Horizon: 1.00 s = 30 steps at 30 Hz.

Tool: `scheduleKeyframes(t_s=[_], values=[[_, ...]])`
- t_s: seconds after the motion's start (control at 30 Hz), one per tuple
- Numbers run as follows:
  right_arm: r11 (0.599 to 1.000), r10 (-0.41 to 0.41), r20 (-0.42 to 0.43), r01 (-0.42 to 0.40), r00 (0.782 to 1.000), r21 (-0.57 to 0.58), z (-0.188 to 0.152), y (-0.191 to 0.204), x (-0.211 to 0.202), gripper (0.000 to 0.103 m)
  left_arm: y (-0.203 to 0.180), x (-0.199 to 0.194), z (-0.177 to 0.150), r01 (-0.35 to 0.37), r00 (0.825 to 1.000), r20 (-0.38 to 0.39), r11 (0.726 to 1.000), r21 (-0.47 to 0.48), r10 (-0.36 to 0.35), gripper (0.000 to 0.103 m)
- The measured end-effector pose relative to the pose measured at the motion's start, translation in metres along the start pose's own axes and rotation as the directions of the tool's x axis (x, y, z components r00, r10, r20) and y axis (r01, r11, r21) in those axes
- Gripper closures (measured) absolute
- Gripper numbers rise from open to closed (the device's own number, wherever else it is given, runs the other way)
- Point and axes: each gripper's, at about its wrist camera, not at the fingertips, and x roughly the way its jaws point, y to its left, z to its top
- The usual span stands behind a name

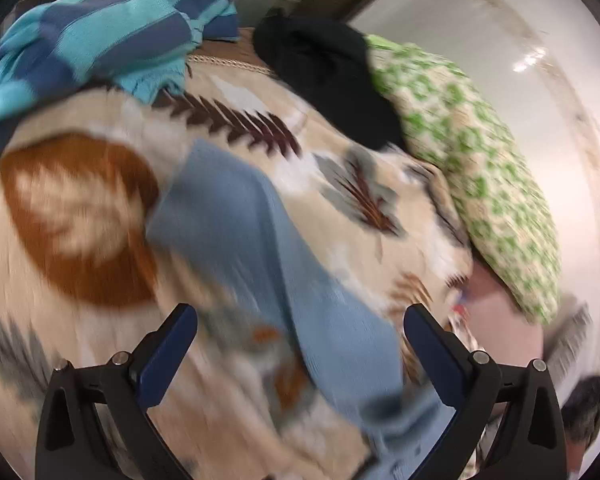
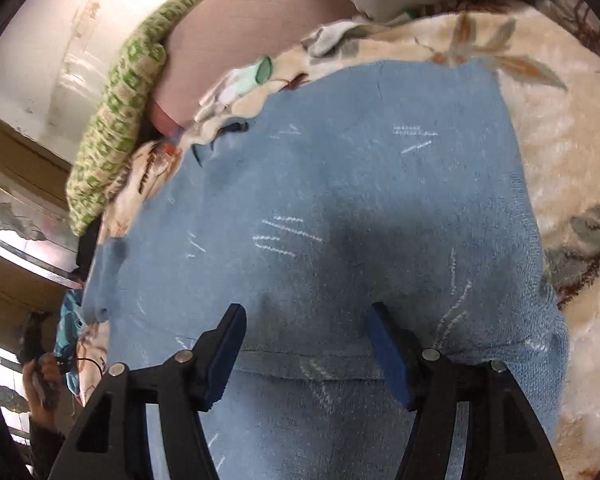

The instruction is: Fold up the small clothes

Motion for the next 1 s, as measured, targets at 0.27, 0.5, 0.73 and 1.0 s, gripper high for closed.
scheduleKeyframes(t_s=[0.27,0.5,0.73,1.0], values=[[0.999,-0.010,-0.006,0.010,1.000,-0.045,-0.005,0.006,0.002,0.036,-0.003,0.057,0.037,-0.209,0.973,-0.117,0.975,-0.077,0.199,0.017],[0.997,-0.012,0.003,0.012,1.000,-0.078,-0.009,0.010,0.000,0.036,-0.029,0.038,0.053,-0.221,0.974,-0.062,0.974,-0.042,0.218,0.100],[0.996,-0.004,0.020,0.006,1.000,-0.092,-0.013,0.010,0.000,0.036,-0.110,-0.036,0.071,-0.091,0.981,0.186,0.984,0.155,0.061,0.099],[0.994,-0.024,0.025,0.027,0.999,-0.104,-0.015,0.014,0.000,0.035,-0.090,-0.018,0.088,-0.243,0.955,0.209,0.959,0.147,0.210,0.040]])
